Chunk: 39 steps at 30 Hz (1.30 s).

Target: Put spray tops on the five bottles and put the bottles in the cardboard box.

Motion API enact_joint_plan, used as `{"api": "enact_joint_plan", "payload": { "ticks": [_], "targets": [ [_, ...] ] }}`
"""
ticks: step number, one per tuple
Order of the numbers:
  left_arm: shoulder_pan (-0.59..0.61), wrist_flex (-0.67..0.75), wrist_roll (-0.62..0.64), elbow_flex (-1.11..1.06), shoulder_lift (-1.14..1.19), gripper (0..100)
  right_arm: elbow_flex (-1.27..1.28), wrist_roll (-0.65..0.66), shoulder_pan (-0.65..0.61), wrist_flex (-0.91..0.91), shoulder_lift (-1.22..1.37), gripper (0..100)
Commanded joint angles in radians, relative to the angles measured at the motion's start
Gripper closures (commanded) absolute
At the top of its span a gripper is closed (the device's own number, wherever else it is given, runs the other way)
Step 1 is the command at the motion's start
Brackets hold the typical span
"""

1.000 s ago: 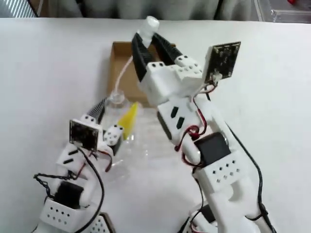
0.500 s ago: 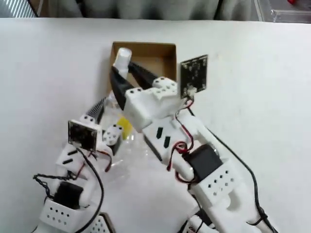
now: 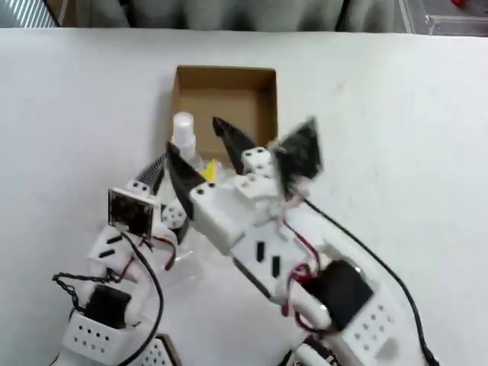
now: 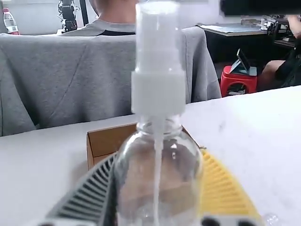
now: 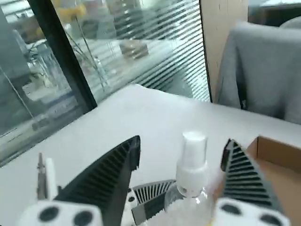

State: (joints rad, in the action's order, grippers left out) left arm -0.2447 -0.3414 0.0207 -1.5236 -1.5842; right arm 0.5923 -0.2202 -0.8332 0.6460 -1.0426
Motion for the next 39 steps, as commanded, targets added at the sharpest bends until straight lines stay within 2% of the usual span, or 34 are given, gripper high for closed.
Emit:
{"api": "enact_joint_plan", "payload": {
  "ticks": [1, 5, 8, 13, 16, 19, 23, 30, 33, 39],
  "targets": [
    [-0.005, 0.017, -0.006, 0.011, -0.015, 92, -0.064, 0.012, -0.002, 0.084, -0.093, 83.6],
    [-0.005, 0.017, -0.003, 0.012, -0.012, 92, -0.061, 0.011, -0.001, 0.208, -0.137, 99.3],
    [-0.004, 0.017, -0.002, 0.018, -0.010, 92, -0.035, 0.009, 0.035, 0.263, -0.142, 95.4],
    [0.047, -0.051, -0.002, 0.101, -0.008, 92, 0.112, 0.015, 0.136, 0.262, -0.142, 98.0],
    [0.091, -0.069, -0.002, 0.153, -0.008, 92, 0.201, 0.078, 0.199, 0.236, -0.143, 98.4],
    [0.096, -0.068, -0.002, 0.175, -0.007, 92, 0.290, 0.107, 0.209, 0.196, -0.143, 98.4],
    [0.099, -0.068, 0.000, 0.232, 0.045, 92, 0.397, 0.112, 0.186, 0.111, -0.143, 98.4],
    [0.101, -0.057, 0.000, 0.423, 0.367, 92, 0.568, 0.112, 0.099, -0.091, -0.143, 98.4],
    [0.102, 0.015, 0.000, 0.459, 0.479, 92, 0.646, 0.104, 0.041, -0.211, -0.143, 98.4],
    [0.102, 0.149, 0.000, 0.460, 0.562, 92, 0.813, 0.107, -0.036, -0.495, -0.145, 98.4]
  ]
}}
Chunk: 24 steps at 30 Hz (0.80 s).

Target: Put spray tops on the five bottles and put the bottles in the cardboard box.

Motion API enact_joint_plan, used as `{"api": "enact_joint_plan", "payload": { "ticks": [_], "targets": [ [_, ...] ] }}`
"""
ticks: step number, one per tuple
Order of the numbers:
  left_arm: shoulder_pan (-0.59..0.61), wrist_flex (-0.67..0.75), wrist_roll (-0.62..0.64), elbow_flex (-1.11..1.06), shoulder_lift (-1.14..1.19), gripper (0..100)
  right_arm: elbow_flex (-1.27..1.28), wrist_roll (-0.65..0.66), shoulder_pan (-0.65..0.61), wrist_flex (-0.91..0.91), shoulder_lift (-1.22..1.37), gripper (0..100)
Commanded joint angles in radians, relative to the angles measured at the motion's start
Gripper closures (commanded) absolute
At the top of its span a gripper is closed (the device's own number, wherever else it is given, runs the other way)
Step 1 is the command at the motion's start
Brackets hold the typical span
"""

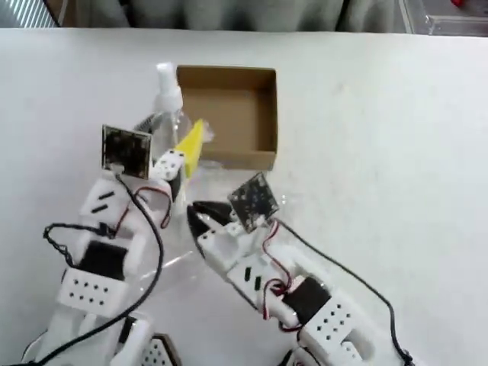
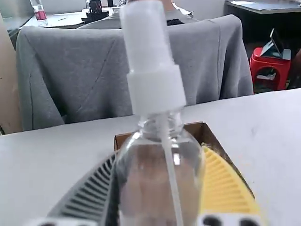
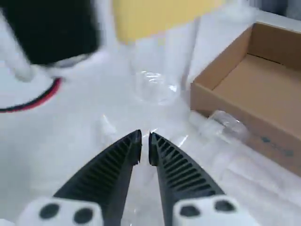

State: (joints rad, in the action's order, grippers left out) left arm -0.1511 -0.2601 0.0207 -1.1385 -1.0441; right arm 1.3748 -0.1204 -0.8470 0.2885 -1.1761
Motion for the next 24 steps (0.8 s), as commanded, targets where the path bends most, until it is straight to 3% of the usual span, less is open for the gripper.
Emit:
{"api": "enact_joint_plan", "payload": {
  "ticks": [1, 9, 24],
  "targets": [
    [0.007, 0.081, 0.000, 0.075, 0.033, 92, 0.058, 0.011, -0.031, -0.179, -0.018, 98.4],
    [0.007, 0.129, 0.000, 0.069, 0.099, 92, 0.321, 0.012, -0.147, -0.427, -0.259, 98.4],
    [-0.004, 0.098, 0.000, -0.084, -0.182, 92, 0.321, 0.003, -0.111, -0.389, -0.337, 98.3]
  ]
}}
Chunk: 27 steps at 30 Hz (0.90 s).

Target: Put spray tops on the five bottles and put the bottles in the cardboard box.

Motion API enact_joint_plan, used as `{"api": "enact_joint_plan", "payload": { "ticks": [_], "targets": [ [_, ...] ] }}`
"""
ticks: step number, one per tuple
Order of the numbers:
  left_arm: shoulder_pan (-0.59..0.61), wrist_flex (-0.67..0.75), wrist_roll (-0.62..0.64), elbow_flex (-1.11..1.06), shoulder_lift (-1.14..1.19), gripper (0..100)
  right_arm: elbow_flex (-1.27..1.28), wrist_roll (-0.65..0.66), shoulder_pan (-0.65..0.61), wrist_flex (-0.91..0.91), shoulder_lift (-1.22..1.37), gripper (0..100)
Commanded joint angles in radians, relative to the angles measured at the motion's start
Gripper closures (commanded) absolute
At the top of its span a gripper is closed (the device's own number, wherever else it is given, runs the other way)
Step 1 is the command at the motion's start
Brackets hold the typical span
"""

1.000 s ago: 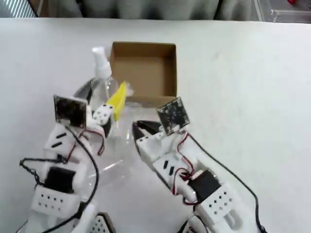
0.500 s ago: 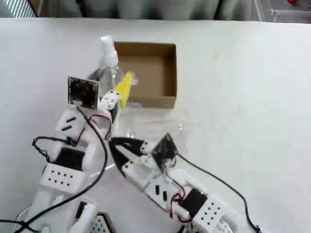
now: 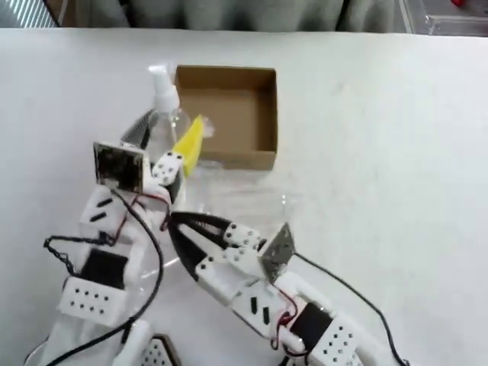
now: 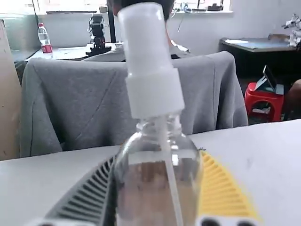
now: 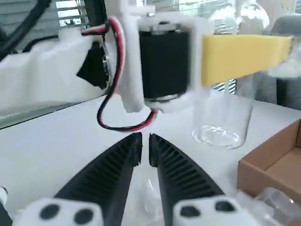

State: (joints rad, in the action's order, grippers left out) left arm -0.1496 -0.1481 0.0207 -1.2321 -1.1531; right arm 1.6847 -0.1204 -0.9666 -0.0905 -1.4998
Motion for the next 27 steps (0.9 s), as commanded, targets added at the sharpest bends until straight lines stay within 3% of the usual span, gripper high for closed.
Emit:
{"api": "enact_joint_plan", "payload": {
  "ticks": [1, 9, 22, 27],
  "targets": [
    [-0.005, -0.043, 0.000, 0.014, -0.090, 92, 0.011, 0.003, 0.008, -0.012, -0.013, 98.3],
    [-0.097, -0.209, 0.000, 0.032, -0.209, 92, 0.011, 0.009, 0.015, -0.062, -0.012, 98.3],
    [-0.101, -0.342, -0.003, 0.038, -0.369, 92, 0.011, 0.012, 0.015, -0.070, 0.010, 98.3],
    [-0.101, -0.388, -0.006, 0.038, -0.421, 92, 0.011, 0.012, 0.022, -0.203, 0.119, 98.3]
  ]
}}
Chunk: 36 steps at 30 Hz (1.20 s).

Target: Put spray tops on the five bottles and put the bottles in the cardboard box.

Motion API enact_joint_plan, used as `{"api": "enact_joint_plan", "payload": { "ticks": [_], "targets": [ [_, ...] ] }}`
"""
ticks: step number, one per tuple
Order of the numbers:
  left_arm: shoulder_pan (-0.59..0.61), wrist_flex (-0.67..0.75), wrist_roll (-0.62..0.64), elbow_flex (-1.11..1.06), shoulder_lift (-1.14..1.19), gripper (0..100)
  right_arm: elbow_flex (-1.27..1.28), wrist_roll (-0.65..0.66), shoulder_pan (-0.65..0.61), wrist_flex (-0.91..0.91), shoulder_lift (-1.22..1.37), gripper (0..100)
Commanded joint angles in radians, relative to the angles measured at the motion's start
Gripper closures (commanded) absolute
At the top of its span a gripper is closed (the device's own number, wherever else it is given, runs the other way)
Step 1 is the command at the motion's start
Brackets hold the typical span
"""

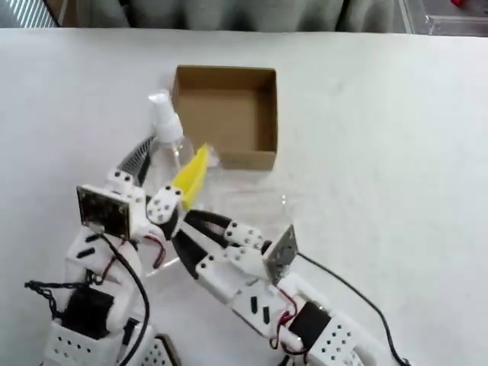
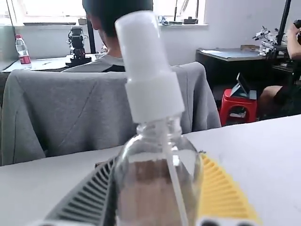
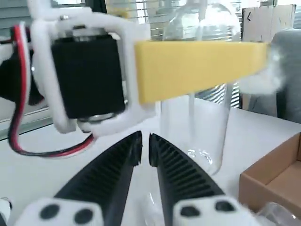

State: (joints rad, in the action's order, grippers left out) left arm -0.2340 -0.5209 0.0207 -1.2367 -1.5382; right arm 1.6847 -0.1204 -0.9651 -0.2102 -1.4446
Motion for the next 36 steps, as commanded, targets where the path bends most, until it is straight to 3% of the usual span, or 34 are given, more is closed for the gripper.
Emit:
{"api": "enact_joint_plan", "payload": {
  "ticks": [1, 14, 36],
  "targets": [
    [-0.016, -0.029, -0.006, 0.043, -0.042, 92, 0.009, 0.012, 0.030, -0.113, 0.093, 98.3],
    [-0.010, -0.046, -0.008, 0.038, -0.067, 92, -0.072, 0.012, 0.108, -0.332, 0.432, 98.3],
    [-0.016, -0.068, -0.008, 0.040, -0.067, 92, -0.127, -0.044, 0.225, -0.338, 0.499, 98.3]
  ]
}}
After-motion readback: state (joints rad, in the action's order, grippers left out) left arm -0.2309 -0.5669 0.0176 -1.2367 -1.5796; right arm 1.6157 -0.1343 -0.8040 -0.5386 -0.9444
